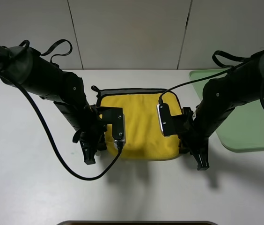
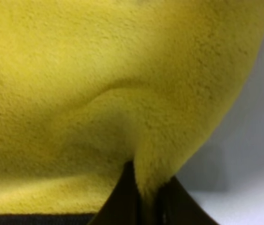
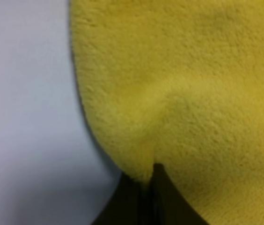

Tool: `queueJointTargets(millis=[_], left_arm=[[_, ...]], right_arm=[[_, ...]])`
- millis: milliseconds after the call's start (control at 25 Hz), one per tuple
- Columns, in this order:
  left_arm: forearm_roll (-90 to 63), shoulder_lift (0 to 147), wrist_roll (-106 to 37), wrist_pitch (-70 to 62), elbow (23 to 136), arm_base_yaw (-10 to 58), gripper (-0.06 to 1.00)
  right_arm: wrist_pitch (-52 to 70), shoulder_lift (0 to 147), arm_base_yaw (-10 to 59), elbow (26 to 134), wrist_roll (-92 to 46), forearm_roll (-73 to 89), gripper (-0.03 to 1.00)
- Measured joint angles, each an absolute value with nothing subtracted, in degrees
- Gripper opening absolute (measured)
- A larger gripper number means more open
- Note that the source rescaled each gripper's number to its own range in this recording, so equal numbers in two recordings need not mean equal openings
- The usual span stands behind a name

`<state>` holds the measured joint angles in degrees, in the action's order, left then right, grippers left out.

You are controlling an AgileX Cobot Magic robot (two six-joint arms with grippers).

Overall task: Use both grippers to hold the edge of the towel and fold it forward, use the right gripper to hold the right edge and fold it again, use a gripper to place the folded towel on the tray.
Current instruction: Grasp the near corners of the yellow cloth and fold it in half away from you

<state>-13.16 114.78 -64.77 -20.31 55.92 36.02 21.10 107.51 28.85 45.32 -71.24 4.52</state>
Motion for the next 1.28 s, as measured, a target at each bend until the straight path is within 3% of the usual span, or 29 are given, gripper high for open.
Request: queueJointTargets(millis=[1280], left_arm=[[-11.5,111.7,-64.7,-26.8,55.4,36.1,0.00]], right_arm=[[24.4,100.8,28.8,45.3,-68.5,4.5,0.00]])
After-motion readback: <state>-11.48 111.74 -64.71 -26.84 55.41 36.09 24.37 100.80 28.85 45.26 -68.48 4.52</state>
